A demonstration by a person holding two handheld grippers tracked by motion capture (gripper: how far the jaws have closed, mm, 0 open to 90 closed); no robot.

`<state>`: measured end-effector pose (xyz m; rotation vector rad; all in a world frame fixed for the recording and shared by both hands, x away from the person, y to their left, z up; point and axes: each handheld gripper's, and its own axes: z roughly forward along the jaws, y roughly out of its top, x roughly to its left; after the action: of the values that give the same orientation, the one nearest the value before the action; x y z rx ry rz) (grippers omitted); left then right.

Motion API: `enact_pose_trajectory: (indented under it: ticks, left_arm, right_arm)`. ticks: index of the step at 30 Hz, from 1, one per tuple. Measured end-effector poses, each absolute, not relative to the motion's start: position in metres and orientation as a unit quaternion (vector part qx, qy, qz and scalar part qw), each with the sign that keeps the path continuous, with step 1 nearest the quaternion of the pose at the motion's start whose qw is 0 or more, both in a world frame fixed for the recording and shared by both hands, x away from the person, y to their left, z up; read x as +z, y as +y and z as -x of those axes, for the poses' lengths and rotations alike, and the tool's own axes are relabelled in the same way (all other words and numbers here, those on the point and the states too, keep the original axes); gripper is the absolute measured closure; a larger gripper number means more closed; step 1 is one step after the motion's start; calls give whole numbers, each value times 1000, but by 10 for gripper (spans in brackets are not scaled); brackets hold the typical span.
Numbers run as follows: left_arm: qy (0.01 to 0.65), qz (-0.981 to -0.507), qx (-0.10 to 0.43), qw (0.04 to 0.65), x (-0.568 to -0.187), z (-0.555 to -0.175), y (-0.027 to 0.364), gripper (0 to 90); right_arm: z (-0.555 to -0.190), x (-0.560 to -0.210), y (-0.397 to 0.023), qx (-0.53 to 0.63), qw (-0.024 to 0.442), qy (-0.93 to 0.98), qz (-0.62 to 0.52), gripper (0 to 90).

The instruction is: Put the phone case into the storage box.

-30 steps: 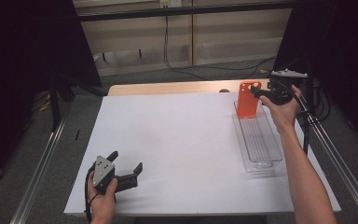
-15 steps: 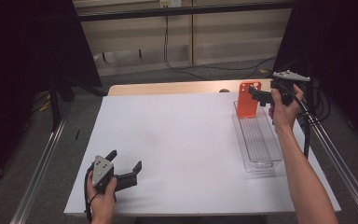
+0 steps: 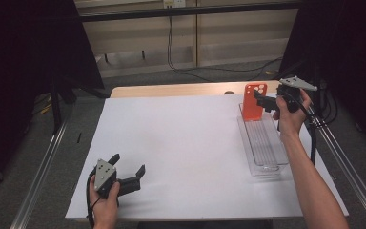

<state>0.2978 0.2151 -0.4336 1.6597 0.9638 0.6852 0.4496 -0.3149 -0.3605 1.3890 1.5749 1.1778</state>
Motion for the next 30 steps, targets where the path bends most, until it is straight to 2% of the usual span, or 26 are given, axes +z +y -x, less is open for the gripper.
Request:
enact_pose_trajectory:
  ticks: [7, 30]
  left_arm:
    - [402, -691, 287, 528, -433, -296, 218, 12]
    - [398, -686, 290, 535, -430, -292, 220, 12]
  right_arm:
    - [-443, -362, -312, 450, 387, 607, -529, 29]
    - [-405, -373, -312, 459, 420, 601, -502, 22]
